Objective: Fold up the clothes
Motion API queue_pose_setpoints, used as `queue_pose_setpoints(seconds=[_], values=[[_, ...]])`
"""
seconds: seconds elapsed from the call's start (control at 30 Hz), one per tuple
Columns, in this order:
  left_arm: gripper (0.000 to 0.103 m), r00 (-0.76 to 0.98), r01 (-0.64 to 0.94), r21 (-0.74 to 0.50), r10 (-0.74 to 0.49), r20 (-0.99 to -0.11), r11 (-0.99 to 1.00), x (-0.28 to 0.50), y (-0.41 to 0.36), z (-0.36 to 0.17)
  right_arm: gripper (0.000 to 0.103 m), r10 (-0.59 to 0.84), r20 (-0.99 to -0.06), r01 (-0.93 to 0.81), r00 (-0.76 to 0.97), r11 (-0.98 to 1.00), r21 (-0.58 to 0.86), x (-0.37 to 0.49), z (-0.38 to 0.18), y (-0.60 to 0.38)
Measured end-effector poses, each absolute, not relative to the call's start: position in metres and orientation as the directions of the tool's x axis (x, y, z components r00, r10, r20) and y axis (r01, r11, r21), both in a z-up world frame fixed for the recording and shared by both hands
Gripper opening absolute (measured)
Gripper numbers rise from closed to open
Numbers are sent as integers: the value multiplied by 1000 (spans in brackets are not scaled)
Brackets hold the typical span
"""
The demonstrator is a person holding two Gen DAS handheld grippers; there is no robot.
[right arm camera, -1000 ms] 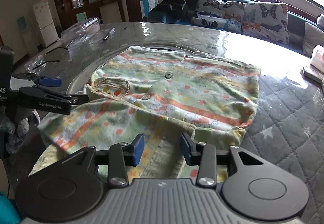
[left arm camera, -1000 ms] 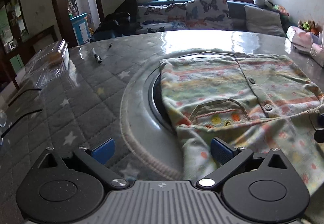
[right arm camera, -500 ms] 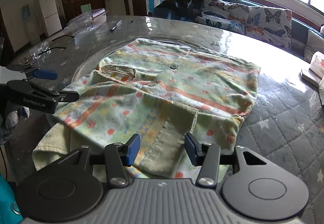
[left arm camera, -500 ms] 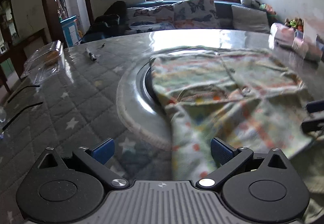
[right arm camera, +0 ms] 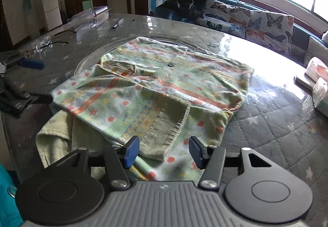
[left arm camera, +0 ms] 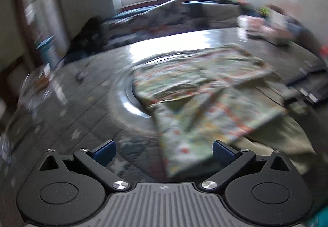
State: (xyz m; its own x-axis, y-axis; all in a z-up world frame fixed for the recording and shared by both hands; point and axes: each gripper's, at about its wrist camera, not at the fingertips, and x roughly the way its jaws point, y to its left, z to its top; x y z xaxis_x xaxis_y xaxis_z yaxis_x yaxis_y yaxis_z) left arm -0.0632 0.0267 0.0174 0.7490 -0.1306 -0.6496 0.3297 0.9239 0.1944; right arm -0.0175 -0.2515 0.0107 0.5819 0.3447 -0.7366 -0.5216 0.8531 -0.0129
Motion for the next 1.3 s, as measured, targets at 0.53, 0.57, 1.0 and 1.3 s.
queue_pose_setpoints(seconds=[0.53, 0.57, 1.0, 1.3], values=[[74, 726, 630, 385, -336, -600, 674, -90, -28, -9, 60, 319, -742, -528, 590, 848, -55, -31, 16, -264], [71, 725, 640, 391, -351, -593, 661, -90, -31, -10, 60, 321, -742, -529, 589, 847, -54, -31, 16, -264], [11, 674, 657, 194, -453, -584, 728, -62, -31, 10, 62, 316, -741, -550, 593, 830, -86, -44, 22, -270], [10, 652, 621, 30, -494, -576, 784, -26, -19, 38, 66, 402, -720, -667, 565, 736, -112, -55, 24, -245]])
